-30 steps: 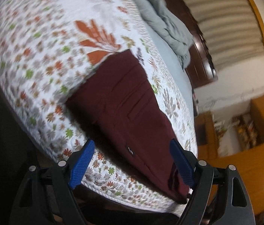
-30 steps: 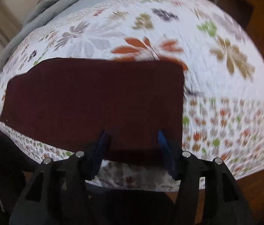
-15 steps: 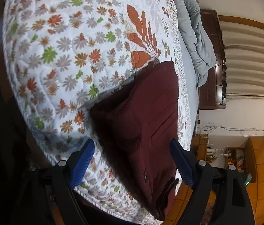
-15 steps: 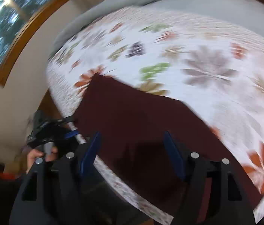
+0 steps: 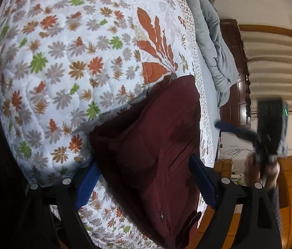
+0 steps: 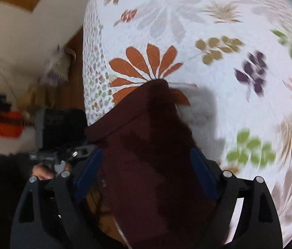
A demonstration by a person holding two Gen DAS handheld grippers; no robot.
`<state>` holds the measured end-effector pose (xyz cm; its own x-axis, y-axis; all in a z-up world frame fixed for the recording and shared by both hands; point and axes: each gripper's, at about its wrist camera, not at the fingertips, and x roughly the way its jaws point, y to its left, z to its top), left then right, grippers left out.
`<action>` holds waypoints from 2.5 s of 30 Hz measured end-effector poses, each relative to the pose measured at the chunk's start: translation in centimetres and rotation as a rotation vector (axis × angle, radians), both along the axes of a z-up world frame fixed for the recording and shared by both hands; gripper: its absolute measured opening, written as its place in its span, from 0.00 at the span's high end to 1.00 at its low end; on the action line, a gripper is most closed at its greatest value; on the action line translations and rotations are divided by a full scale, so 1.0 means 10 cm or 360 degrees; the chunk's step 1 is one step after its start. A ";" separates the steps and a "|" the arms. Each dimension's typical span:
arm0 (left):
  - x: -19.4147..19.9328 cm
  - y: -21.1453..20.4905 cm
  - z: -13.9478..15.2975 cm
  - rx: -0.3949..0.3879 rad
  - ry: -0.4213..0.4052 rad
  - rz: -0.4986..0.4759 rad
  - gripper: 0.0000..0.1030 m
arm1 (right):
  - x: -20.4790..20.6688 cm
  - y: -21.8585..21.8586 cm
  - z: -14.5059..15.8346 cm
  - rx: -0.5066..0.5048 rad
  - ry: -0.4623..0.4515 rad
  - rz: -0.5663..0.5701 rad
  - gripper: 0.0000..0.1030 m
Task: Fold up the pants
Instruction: 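Grasp the trouser edge with the right gripper while the left gripper grasps beside it, then lift the held trouser edge with both grippers and fold it over the rest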
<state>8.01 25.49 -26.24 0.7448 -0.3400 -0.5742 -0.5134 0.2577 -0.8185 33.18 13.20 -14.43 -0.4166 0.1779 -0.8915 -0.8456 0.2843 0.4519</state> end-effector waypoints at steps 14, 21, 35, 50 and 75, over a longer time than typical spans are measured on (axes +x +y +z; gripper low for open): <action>0.02 -0.07 0.04 0.0059 0.0002 -0.0065 0.20 | -0.12 0.61 -0.80 -0.0214 0.0189 0.0362 0.17; 0.01 -0.03 0.06 0.0076 0.0071 -0.0120 0.58 | -0.09 0.63 -0.74 -0.0201 0.0188 0.0305 0.62; 0.14 -0.16 0.70 0.0367 -0.0112 -0.0283 0.69 | -0.17 0.41 0.01 -0.0078 -0.0029 0.0247 0.76; 0.25 -0.60 1.50 0.0624 -0.0338 -0.0454 0.70 | -0.29 -0.34 1.02 0.0089 -0.0324 0.0082 0.78; 0.39 -1.85 2.56 0.1005 -0.0701 -0.0933 0.70 | -0.55 -2.16 2.16 0.0263 -0.0694 -0.0369 0.80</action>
